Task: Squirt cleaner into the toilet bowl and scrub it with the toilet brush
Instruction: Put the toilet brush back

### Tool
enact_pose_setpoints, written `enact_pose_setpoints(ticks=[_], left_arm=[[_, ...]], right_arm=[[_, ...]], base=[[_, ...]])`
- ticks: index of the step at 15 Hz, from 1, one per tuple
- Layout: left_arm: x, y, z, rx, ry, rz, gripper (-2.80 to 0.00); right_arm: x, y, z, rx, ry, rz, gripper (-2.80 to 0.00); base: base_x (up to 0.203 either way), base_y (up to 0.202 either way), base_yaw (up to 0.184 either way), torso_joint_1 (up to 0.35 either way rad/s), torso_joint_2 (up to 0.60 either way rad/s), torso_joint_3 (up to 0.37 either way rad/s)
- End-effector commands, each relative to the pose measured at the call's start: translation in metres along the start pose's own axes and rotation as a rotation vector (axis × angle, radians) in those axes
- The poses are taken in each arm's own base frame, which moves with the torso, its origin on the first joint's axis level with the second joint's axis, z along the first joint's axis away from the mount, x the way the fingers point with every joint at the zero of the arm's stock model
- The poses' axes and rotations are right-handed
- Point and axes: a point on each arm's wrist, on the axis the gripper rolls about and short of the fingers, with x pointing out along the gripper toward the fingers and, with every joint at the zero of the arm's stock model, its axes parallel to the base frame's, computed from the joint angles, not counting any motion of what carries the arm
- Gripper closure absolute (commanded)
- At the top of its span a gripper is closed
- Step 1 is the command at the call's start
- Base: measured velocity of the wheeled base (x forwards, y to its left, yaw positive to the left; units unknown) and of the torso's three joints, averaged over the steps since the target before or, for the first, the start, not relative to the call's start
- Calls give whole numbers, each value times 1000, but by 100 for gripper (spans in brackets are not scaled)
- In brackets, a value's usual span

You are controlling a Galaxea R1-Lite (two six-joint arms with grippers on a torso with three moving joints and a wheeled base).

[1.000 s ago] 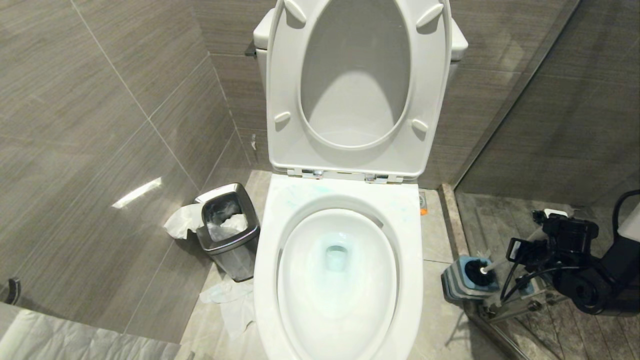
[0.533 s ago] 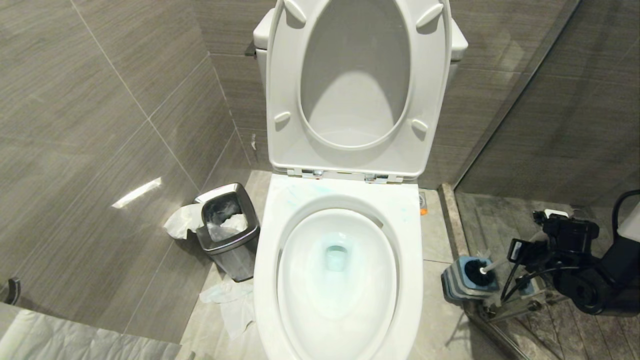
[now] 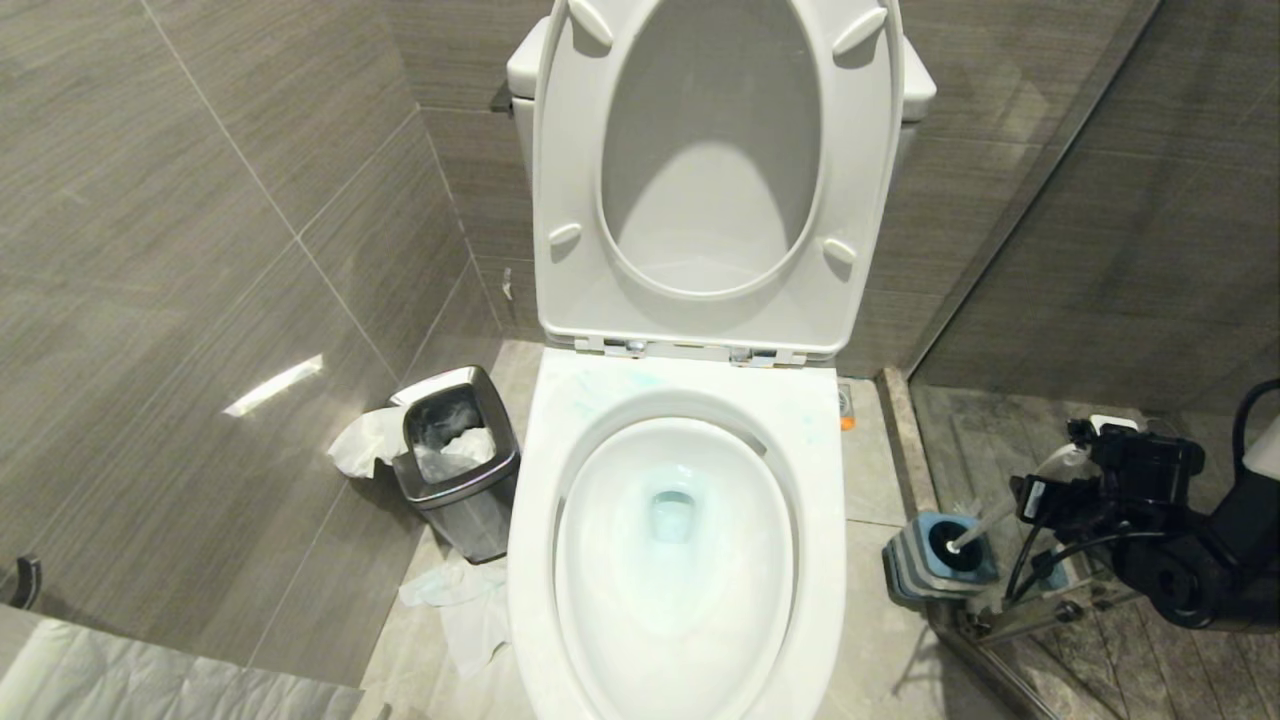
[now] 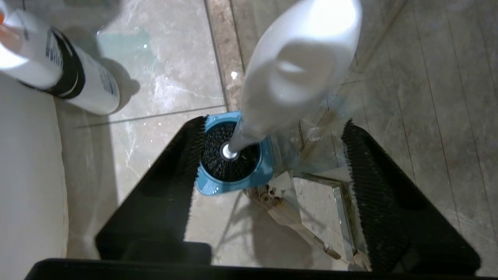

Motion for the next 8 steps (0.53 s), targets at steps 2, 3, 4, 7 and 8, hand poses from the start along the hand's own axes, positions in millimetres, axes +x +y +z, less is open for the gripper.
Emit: enact_pose_setpoints(ticks=[2, 3, 4, 7, 8], left_arm=[[0, 0, 0, 0, 2, 1, 0], [0, 0, 0, 0, 0, 1, 0], [0, 0, 0, 0, 2, 1, 0], [0, 0, 0, 0, 2, 1, 0], [0, 0, 0, 0, 2, 1, 0]], right_arm=[[-5, -1, 3, -1, -10, 16, -280], [-8, -1, 7, 2, -22, 21, -280], [-11, -1, 11, 5, -34, 30, -280], [-27, -4, 21, -6, -55, 64, -280], [-33, -5, 21, -21, -54, 74, -280]], base=[[0, 0, 0, 0, 0, 0], [0, 0, 0, 0, 0, 0], [0, 0, 0, 0, 0, 0], [0, 0, 0, 0, 0, 0], [0, 0, 0, 0, 0, 0]])
